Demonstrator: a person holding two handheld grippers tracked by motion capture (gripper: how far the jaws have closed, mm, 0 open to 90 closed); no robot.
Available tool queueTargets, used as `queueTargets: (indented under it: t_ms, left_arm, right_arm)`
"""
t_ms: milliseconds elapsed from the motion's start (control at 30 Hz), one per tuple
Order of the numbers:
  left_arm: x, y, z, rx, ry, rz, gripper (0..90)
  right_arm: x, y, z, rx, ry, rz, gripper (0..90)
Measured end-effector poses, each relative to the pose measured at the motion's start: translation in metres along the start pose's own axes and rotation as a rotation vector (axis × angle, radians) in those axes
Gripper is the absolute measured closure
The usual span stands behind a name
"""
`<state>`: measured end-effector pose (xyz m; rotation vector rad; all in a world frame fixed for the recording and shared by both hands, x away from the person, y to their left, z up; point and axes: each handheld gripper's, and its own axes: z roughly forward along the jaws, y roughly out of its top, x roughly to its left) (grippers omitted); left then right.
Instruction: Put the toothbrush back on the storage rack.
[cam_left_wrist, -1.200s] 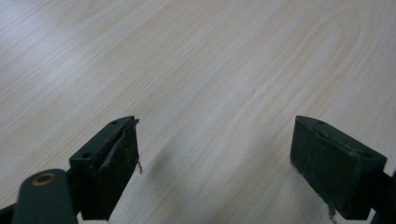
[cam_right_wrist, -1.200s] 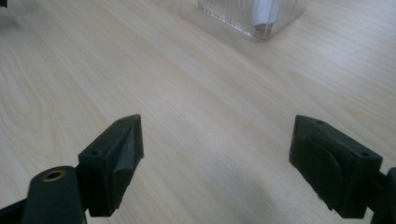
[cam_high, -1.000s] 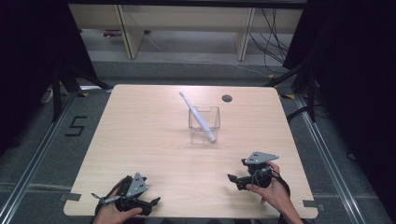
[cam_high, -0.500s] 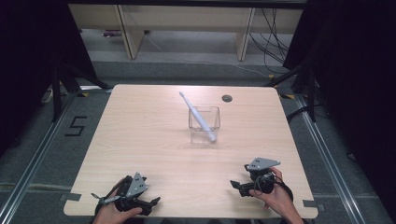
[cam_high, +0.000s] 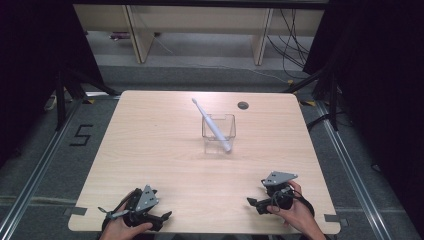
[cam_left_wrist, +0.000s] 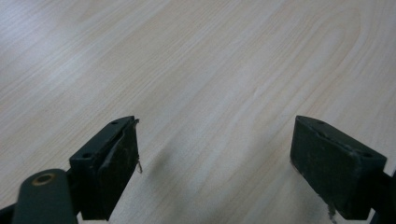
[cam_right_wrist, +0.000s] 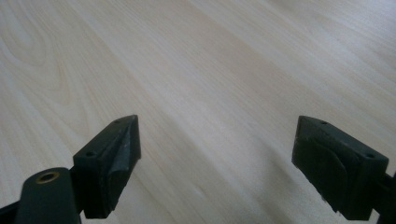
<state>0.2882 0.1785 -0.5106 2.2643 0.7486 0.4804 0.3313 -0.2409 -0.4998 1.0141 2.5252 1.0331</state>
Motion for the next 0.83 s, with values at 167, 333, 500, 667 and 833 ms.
queueTargets:
  t_ms: [167, 333, 500, 667, 833]
  left_arm:
    - [0.0000, 0.0000, 0.0001, -0.001, -0.002, 0.000, 15.1]
    - [0.0003, 0.0001, -0.0004, 0.005, 0.001, 0.010, 15.0]
    - [-0.0001, -0.0002, -0.0001, -0.002, 0.002, 0.001, 15.1]
    - [0.0000, -0.0003, -0.0001, -0.001, 0.000, 0.001, 15.1]
    - [0.0000, -0.0003, -0.0002, 0.000, 0.001, 0.000, 15.1]
  right_arm:
    - [0.0006, 0.0000, 0.0007, 0.011, -0.008, -0.013, 16.5]
    - [-0.0007, 0.0005, 0.0007, 0.006, -0.009, -0.036, 16.5]
    - [0.0024, 0.0003, 0.0008, 0.020, 0.001, 0.002, 16.5]
    - [0.0018, 0.0005, 0.0011, 0.017, 0.002, -0.012, 16.5]
    - [0.0013, 0.0011, 0.0000, 0.030, 0.007, -0.019, 16.5]
